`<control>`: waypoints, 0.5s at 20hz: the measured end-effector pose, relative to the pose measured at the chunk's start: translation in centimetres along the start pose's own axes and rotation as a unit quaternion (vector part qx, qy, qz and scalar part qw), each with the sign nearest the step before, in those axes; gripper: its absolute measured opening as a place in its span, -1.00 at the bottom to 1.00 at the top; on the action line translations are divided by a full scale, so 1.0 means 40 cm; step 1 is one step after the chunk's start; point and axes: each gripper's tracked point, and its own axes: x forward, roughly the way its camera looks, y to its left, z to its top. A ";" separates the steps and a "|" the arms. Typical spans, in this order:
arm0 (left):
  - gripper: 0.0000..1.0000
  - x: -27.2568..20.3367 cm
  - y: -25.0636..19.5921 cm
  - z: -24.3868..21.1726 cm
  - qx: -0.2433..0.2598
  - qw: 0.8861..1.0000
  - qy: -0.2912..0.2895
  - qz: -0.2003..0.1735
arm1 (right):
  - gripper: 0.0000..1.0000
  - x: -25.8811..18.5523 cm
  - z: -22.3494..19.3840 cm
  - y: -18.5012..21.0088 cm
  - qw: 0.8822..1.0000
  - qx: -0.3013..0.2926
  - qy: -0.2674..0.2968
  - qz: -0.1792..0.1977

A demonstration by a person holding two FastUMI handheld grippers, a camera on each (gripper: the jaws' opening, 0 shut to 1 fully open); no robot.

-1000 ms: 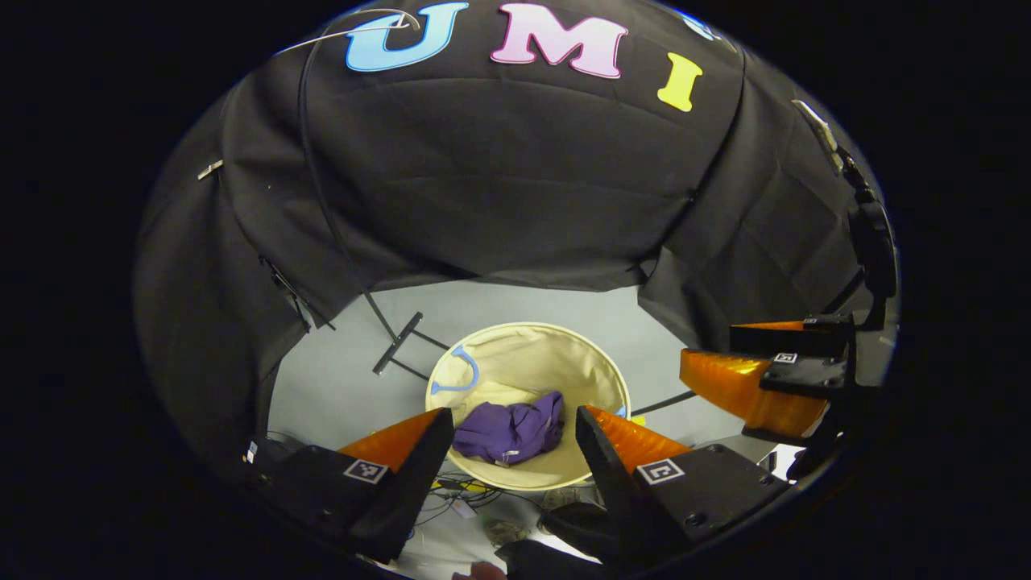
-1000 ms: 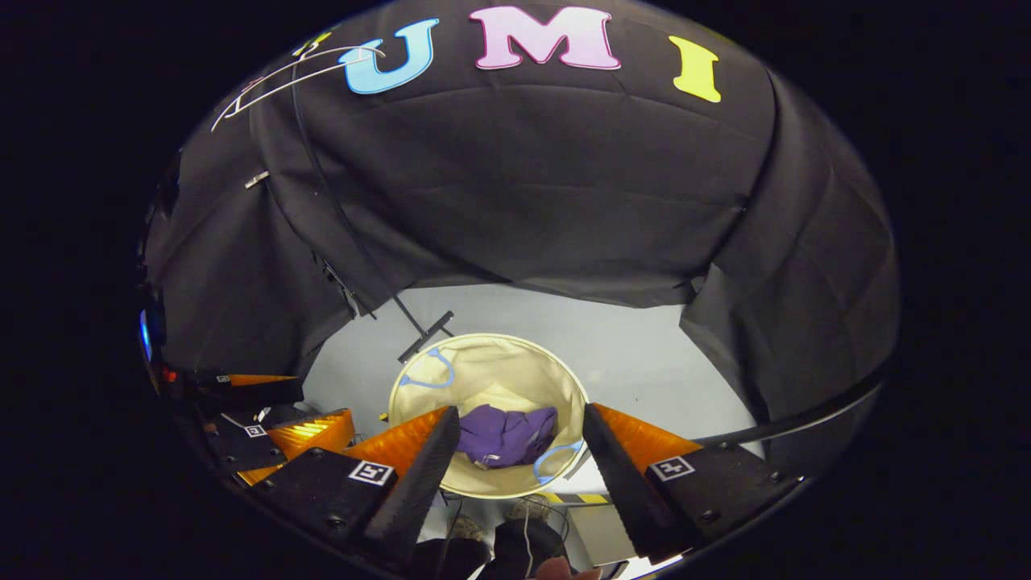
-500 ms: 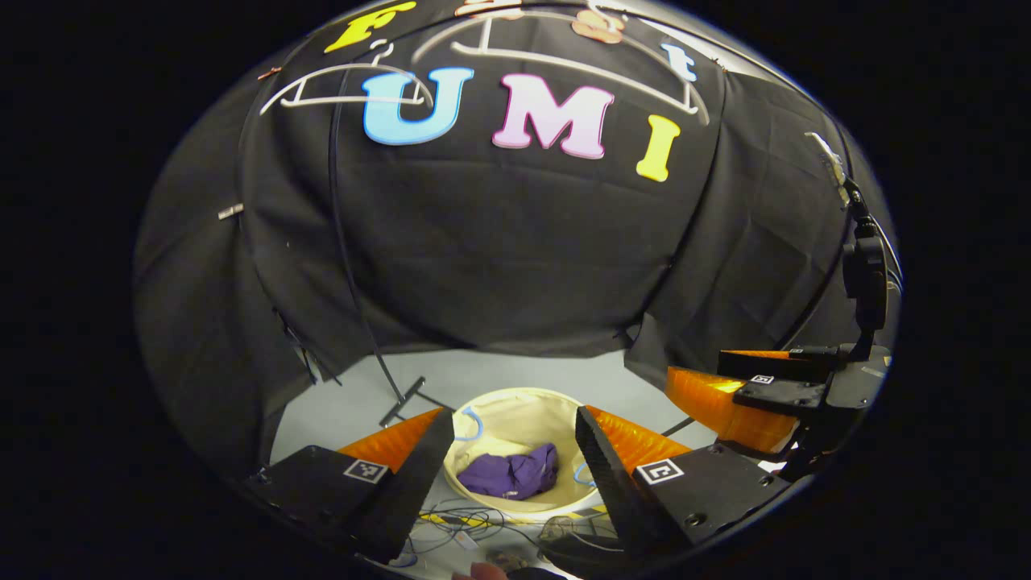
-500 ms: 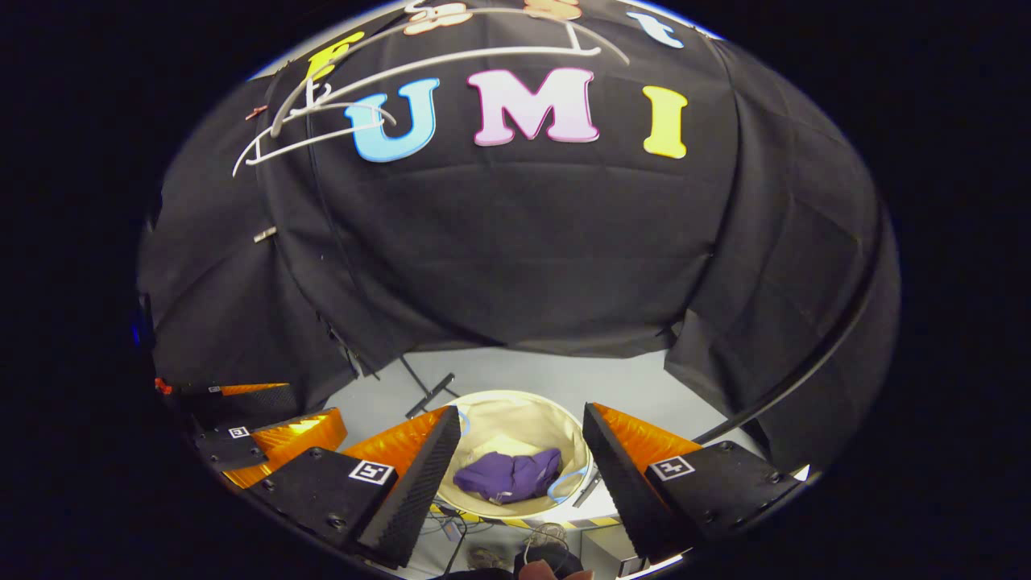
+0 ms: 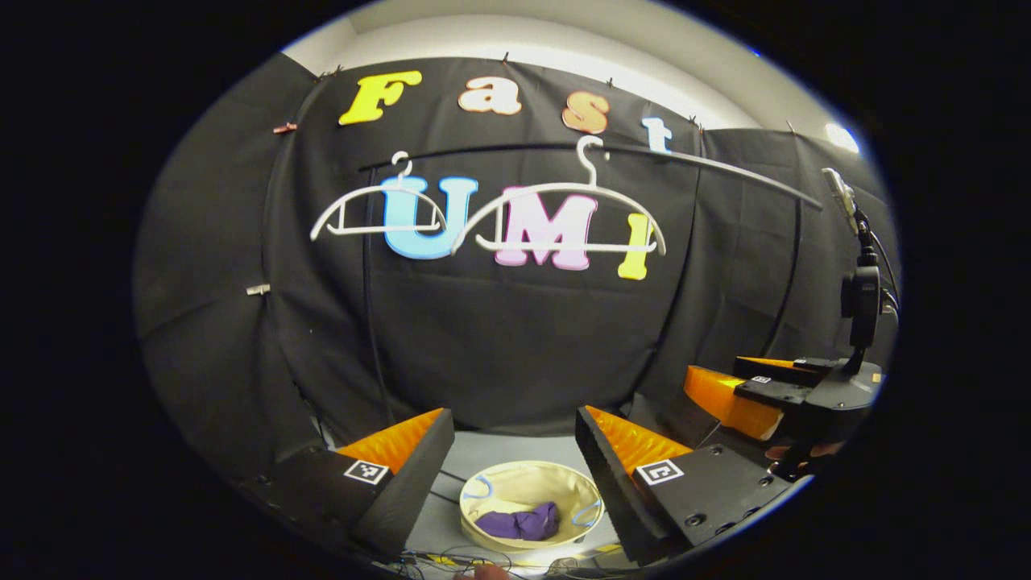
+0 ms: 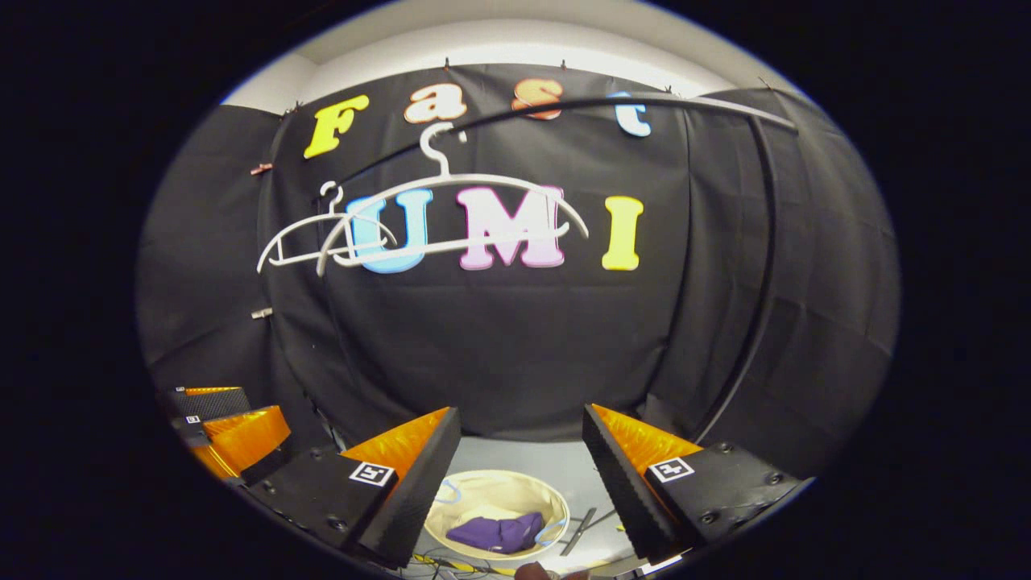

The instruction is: Grasp the clothes on the hanger with both hands and then place them into the laundry hamper below.

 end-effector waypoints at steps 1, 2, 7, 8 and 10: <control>0.92 -0.030 0.007 0.033 0.003 1.000 -0.016 0.004 | 0.87 -0.025 0.040 0.007 1.000 -0.003 -0.019 -0.001; 0.91 -0.052 0.008 0.060 0.005 1.000 -0.030 0.006 | 0.96 -0.044 0.068 0.014 0.999 -0.005 -0.032 -0.001; 0.90 -0.154 0.020 0.186 0.023 0.995 -0.093 0.016 | 0.96 -0.142 0.187 0.059 0.996 0.007 -0.084 0.007; 0.84 -0.169 0.023 0.204 0.026 0.994 -0.102 0.020 | 0.87 -0.160 0.201 0.062 0.996 0.004 -0.092 0.005; 0.86 -0.189 0.023 0.220 0.028 0.993 -0.112 0.023 | 1.00 -0.204 0.241 0.069 0.994 -0.003 -0.109 0.009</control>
